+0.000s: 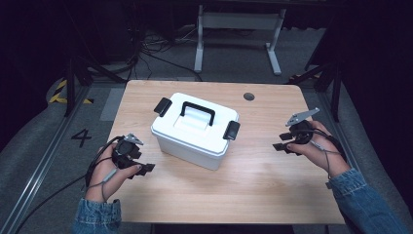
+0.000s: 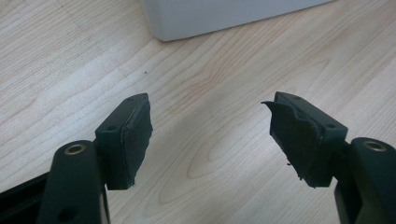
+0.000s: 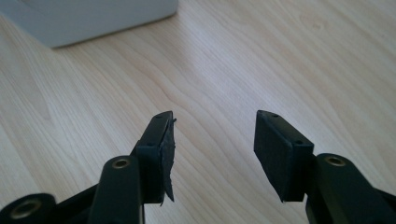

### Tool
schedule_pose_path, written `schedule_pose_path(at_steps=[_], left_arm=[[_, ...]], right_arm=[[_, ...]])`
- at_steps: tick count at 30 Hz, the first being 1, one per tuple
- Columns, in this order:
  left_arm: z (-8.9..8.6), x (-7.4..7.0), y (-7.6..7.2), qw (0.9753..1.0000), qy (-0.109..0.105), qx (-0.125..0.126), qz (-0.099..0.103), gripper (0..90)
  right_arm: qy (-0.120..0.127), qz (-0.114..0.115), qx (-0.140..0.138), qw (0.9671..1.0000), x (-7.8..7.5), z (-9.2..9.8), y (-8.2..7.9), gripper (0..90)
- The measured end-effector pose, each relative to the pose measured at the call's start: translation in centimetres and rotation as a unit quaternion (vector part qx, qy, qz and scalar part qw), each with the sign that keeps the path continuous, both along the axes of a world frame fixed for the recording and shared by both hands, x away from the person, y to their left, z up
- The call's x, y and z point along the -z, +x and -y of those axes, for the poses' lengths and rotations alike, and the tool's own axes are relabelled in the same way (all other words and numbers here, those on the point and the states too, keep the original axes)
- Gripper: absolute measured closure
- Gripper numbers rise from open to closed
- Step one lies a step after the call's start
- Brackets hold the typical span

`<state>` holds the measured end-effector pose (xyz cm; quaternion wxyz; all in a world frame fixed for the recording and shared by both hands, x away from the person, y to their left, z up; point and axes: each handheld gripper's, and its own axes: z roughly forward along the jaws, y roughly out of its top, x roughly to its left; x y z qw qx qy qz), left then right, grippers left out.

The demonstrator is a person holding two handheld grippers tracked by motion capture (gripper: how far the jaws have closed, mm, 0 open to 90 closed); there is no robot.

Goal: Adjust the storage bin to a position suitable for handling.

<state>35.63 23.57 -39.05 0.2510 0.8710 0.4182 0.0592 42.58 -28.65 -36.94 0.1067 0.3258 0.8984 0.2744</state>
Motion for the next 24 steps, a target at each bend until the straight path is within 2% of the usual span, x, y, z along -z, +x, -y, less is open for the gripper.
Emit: schedule_pose_path(at_steps=[4, 7, 12, 19, 24], left_arm=[[-0.2, 0.0, -0.2, 1.0000, -0.006, -0.003, 0.000, 30.3], [-0.3, 0.0, -0.5, 1.0000, -0.008, -0.005, 0.003, 30.2], [-0.8, -0.1, -1.2, 0.9999, -0.013, -0.006, 0.006, 30.1], [-1.5, -0.1, -2.2, 0.9997, -0.015, -0.017, 0.004, 30.2], [-1.9, -0.1, -2.5, 0.9997, -0.015, -0.019, 0.004, 30.2]], right_arm=[[0.004, 0.008, -0.012, 0.9999, -1.6, -1.3, 0.5, 49.2], [0.017, 0.011, -0.023, 0.9995, -3.0, -2.6, 0.9, 49.8], [0.032, 0.012, -0.038, 0.9987, -4.3, -4.3, 1.7, 50.6], [0.065, 0.018, -0.054, 0.9963, -6.5, -6.4, 2.6, 51.3], [0.072, 0.021, -0.068, 0.9949, -7.3, -8.4, 3.2, 51.4]])
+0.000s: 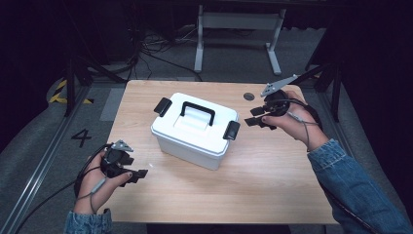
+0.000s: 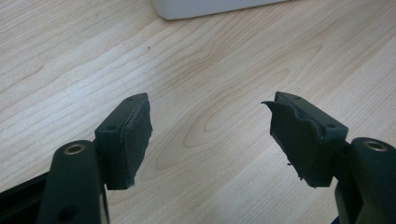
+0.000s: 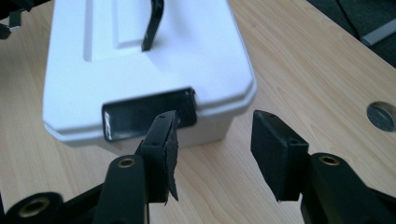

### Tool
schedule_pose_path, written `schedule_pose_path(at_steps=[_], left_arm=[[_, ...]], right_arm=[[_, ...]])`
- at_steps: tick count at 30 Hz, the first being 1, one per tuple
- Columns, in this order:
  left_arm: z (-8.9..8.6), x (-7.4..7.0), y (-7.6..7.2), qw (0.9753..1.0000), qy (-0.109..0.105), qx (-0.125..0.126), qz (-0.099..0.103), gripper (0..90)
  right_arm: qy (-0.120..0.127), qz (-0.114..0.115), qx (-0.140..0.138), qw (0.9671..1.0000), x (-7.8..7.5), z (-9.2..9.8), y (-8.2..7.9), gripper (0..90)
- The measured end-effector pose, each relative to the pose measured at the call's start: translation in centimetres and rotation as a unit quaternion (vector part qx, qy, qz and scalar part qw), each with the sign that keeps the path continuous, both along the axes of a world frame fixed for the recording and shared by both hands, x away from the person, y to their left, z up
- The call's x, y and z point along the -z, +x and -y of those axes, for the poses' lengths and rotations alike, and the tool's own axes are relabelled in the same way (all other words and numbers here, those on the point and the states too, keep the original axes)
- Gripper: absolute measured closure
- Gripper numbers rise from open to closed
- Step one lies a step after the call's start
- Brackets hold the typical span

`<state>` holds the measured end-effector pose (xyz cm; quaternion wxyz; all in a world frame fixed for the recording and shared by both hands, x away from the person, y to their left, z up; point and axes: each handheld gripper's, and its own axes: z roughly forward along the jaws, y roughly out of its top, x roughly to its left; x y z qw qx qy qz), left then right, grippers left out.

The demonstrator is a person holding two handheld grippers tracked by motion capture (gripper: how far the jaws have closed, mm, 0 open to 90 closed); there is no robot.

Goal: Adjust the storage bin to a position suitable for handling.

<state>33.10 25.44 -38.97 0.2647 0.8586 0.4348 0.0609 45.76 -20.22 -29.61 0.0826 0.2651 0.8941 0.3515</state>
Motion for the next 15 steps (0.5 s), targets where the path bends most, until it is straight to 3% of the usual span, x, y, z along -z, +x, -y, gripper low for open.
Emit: schedule_pose_path(at_steps=[8, 15], left_arm=[[-0.4, 0.1, -0.1, 1.0000, -0.005, -0.005, -0.001, 30.0], [-0.5, 0.0, 0.1, 0.9999, -0.009, -0.004, 0.000, 29.8]], right_arm=[[0.018, -0.008, -0.030, 0.9994, -0.9, -3.7, 0.4, 51.3], [0.022, -0.019, -0.045, 0.9986, -0.8, -7.1, 1.7, 51.3]])
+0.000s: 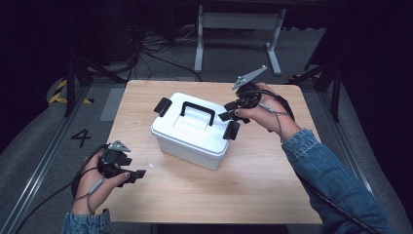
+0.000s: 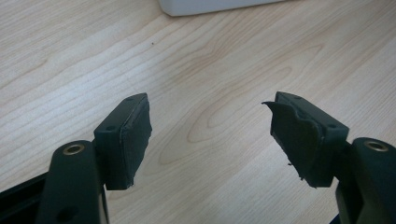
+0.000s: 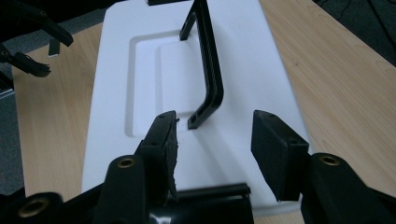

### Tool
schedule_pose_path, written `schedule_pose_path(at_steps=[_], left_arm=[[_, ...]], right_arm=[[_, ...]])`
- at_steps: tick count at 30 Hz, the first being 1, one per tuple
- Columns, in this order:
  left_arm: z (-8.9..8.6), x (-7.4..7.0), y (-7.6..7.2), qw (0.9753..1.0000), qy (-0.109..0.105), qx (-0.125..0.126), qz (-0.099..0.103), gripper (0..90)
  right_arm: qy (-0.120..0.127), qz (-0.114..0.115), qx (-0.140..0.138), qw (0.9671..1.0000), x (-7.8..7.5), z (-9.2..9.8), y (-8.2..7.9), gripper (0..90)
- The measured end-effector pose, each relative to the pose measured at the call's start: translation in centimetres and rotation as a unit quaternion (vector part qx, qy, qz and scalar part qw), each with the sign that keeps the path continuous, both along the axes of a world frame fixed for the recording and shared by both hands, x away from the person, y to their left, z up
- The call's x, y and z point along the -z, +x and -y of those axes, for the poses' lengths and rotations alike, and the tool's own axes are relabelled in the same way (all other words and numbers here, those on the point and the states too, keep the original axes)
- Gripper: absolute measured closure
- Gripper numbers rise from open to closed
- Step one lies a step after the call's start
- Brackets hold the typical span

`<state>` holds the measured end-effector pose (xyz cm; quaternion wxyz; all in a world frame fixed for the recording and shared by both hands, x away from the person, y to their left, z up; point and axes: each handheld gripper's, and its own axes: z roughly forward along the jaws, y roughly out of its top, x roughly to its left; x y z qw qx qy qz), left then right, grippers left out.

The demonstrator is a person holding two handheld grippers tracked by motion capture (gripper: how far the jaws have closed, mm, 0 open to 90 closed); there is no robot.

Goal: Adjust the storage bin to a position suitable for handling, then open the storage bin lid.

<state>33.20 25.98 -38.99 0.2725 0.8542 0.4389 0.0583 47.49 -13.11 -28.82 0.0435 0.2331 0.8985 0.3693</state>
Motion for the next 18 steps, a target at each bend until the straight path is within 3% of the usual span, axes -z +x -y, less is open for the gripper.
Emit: schedule_pose_path(at_steps=[11, 18], left_arm=[[0.4, 0.1, 0.9, 0.9999, -0.008, 0.007, -0.002, 29.5], [0.6, 0.0, 1.2, 0.9999, -0.009, 0.011, -0.003, 29.5]], right_arm=[[-0.002, -0.014, -0.001, 0.9999, 1.4, -3.6, 1.6, 51.6], [-0.004, -0.023, 0.000, 0.9997, 2.3, -4.7, 2.0, 52.4]])
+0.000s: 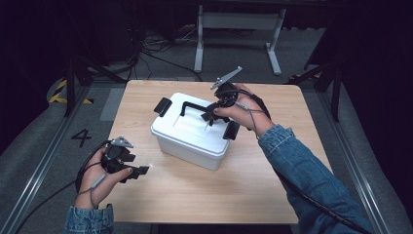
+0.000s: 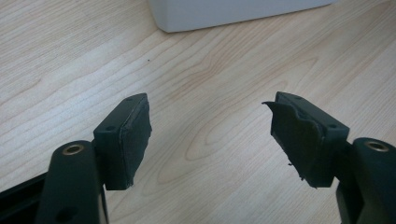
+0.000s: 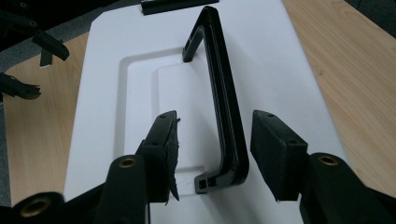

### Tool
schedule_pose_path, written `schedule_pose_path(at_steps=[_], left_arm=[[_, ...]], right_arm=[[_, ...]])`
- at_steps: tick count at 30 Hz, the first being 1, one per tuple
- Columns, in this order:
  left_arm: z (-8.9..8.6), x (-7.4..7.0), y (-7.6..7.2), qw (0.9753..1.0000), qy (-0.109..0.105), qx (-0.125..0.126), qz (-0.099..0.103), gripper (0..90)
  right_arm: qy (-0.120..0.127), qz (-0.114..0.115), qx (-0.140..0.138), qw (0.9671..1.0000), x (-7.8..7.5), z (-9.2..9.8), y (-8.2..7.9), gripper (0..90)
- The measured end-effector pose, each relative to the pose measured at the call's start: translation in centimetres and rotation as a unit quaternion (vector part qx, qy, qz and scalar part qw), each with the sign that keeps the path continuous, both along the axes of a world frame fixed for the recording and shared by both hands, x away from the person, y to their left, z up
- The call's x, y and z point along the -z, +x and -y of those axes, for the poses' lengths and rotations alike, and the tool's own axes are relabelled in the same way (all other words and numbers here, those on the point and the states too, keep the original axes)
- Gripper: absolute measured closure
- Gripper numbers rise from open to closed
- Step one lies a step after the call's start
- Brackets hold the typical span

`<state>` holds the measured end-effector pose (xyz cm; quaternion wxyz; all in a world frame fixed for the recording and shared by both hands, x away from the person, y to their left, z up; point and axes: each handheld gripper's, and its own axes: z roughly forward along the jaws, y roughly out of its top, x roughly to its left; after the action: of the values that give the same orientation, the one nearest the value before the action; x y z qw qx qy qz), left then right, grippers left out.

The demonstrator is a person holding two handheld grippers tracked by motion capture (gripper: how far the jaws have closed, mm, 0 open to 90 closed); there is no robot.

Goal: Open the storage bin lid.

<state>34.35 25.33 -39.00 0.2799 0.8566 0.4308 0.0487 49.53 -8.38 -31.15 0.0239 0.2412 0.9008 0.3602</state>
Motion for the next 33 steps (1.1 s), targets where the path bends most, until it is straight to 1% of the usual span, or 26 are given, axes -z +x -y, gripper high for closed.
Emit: schedule_pose_path(at_steps=[3, 5, 7, 10, 12, 15, 19, 21, 23, 27, 29, 31, 33], left_arm=[[0.1, 0.1, 0.1, 1.0000, 0.004, 0.006, 0.002, 29.6], [0.2, 0.1, 0.2, 1.0000, 0.003, 0.005, 0.004, 29.6], [0.2, 0.1, 0.2, 1.0000, 0.001, 0.002, 0.000, 29.5], [0.2, 0.2, 0.2, 1.0000, 0.001, 0.003, -0.001, 29.6], [0.2, 0.2, 0.3, 1.0000, 0.003, 0.005, -0.001, 29.6], [0.2, 0.2, 0.2, 1.0000, 0.002, 0.004, -0.001, 29.5], [0.3, 0.2, 0.2, 1.0000, 0.003, 0.004, -0.001, 29.6], [0.3, 0.2, 0.3, 1.0000, 0.004, 0.006, -0.001, 29.6], [0.3, 0.3, 0.2, 1.0000, 0.003, 0.005, -0.003, 29.5], [0.3, 0.3, 0.3, 1.0000, 0.003, 0.006, -0.005, 29.5], [0.2, 0.3, 0.3, 1.0000, 0.004, 0.007, -0.005, 29.5], [0.2, 0.3, 0.3, 1.0000, 0.004, 0.008, -0.005, 29.5], [0.2, 0.3, 0.3, 1.0000, 0.003, 0.008, -0.004, 29.5]], right_arm=[[0.000, -0.001, -0.003, 1.0000, 0.3, -0.3, 0.2, 55.6], [0.003, -0.003, -0.003, 1.0000, 0.5, -0.5, 0.3, 59.0], [0.008, -0.006, -0.005, 0.9999, 0.6, -0.6, 0.4, 62.9], [0.003, -0.006, -0.007, 1.0000, 0.6, -0.7, 0.6, 68.1], [0.003, -0.007, -0.008, 0.9999, 0.6, -0.7, 0.6, 72.0], [0.005, -0.003, -0.012, 0.9999, 0.5, -0.8, 0.5, 80.6], [0.006, -0.006, -0.025, 0.9996, 0.3, -1.0, 0.2, 83.6], [-0.001, 0.000, -0.030, 0.9995, 0.2, -1.2, 0.0, 83.9], [-0.005, 0.005, -0.032, 0.9995, 0.1, -1.3, -0.1, 84.1], [-0.006, 0.009, -0.037, 0.9993, 0.1, -1.2, -0.2, 84.4], [-0.006, 0.015, -0.039, 0.9991, 0.0, -1.3, -0.2, 84.5], [-0.004, 0.013, -0.039, 0.9992, 0.0, -1.3, -0.2, 84.5], [-0.002, 0.016, -0.040, 0.9991, -0.3, -1.3, -0.3, 84.5]])
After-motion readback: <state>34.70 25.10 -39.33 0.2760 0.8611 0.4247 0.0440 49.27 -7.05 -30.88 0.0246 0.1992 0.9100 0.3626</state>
